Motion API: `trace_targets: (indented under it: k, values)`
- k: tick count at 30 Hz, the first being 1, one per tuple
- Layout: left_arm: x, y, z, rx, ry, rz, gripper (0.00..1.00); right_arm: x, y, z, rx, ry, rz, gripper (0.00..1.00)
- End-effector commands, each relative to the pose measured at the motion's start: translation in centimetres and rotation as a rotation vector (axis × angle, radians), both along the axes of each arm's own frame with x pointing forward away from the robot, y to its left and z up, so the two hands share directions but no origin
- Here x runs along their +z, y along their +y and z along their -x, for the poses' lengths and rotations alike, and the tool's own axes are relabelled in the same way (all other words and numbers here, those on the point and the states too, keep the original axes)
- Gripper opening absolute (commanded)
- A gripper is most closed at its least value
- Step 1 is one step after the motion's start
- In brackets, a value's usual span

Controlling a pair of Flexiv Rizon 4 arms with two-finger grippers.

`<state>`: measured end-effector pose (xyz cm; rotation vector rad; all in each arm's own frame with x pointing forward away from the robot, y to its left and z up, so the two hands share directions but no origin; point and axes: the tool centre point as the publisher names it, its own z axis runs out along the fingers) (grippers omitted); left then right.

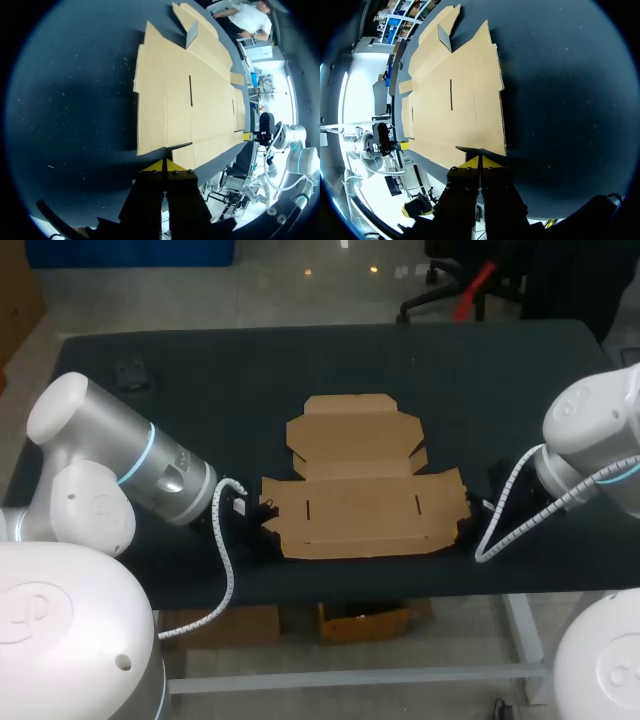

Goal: Assemble the packaging by folding the flat box into shape, placing the metal phone stand inside, and closing the box properly

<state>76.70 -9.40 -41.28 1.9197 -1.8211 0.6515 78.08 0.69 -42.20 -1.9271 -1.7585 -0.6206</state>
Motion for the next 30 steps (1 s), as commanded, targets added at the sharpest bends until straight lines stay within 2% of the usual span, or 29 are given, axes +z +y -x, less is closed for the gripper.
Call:
trace_targets:
  k: [1, 30]
  values:
    - [0.02, -0.18, 0.1, 0.005, -0.003, -0.01, 0.0, 0.07, -0.03, -0.22, -0.006, 0.017, -0.008, 0.0]
    - [0.78, -0.52, 0.18, 0.004, -0.015, -0.024, 0.0, 0.12, 0.66, -0.38, -0.027, 0.062, -0.013, 0.0]
